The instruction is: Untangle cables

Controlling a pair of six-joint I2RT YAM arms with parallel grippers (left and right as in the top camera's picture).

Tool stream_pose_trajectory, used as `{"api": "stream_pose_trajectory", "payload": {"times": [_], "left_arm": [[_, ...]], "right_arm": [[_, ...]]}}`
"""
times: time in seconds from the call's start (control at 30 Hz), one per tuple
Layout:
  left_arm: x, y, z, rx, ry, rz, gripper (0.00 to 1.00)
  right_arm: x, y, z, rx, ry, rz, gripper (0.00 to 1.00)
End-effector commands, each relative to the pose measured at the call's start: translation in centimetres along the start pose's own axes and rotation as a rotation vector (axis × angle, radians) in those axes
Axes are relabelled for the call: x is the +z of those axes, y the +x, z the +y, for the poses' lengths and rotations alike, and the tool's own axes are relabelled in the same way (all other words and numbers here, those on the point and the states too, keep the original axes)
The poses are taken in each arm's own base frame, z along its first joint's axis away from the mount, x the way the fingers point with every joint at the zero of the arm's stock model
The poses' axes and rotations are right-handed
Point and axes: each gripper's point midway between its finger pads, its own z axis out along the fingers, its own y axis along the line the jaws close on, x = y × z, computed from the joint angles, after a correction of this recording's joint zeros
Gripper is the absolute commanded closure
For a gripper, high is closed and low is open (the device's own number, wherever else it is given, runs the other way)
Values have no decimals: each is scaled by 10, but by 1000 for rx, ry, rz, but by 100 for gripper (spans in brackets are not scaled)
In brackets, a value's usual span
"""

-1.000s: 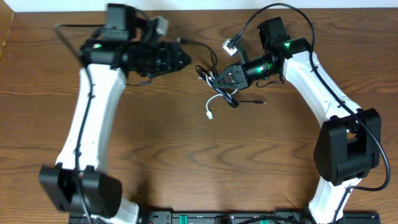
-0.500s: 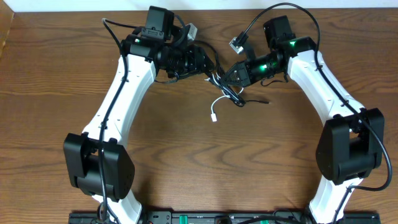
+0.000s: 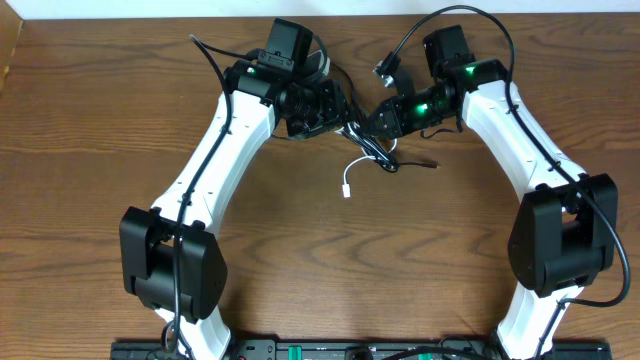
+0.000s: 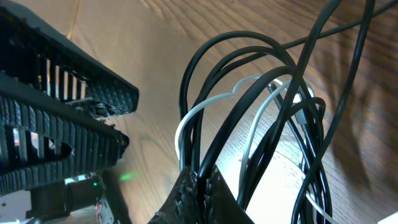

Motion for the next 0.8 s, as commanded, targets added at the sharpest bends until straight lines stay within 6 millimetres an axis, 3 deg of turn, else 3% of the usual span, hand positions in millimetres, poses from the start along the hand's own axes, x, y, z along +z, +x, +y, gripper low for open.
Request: {"api": "stream_pose_trajectory", "payload": {"times": [0.0, 0.57, 0.77], "left_arm": [[5, 4, 12, -59, -40, 21, 55], [52, 28, 33, -225, -123, 155, 55], [58, 28, 35, -241, -128, 158, 56]], "right_arm": [[-1, 0, 0, 19, 2, -1, 99], [2, 1, -2, 14, 29, 7, 99], [3, 2, -1, 11, 31, 9, 99]]}}
